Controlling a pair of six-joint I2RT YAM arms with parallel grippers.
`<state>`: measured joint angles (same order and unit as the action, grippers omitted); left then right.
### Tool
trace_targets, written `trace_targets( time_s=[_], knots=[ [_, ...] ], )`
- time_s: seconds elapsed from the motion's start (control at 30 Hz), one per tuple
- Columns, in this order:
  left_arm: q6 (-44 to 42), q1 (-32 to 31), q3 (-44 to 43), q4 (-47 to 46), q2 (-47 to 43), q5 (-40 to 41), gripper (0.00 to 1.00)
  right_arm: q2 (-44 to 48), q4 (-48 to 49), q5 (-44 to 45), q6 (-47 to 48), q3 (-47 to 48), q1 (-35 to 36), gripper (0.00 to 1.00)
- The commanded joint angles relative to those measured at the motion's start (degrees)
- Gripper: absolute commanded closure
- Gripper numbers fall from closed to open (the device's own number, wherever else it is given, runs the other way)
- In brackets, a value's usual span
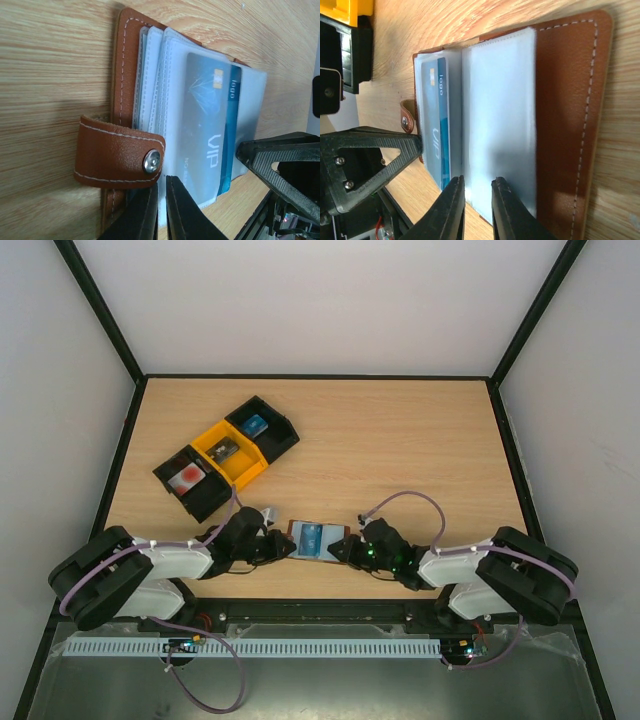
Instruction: Take the credit cards out of the card holder
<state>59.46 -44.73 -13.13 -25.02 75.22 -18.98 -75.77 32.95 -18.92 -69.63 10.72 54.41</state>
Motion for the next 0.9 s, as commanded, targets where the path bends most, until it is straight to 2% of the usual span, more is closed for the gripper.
trace_targets(
  time_s=[0.0, 0.7, 0.87],
  knots=[
    [0.4, -0.2, 1.0, -0.1, -0.1, 0.6, 0.91, -1.8, 2.0, 0.2, -0.1, 0.7, 0.2, 0.82],
    [0.1, -0.3, 1.1, -0.9, 0.5, 0.2, 0.92, -9.3, 8.5, -4.0, -0.5, 4.0, 0.2, 0.8],
    [0.2, -0.3, 1.2, -1.0, 0.8, -0.2, 0.92, -10.8, 10.1, -4.6, -0.8, 4.5, 0.2, 0.83]
  ],
)
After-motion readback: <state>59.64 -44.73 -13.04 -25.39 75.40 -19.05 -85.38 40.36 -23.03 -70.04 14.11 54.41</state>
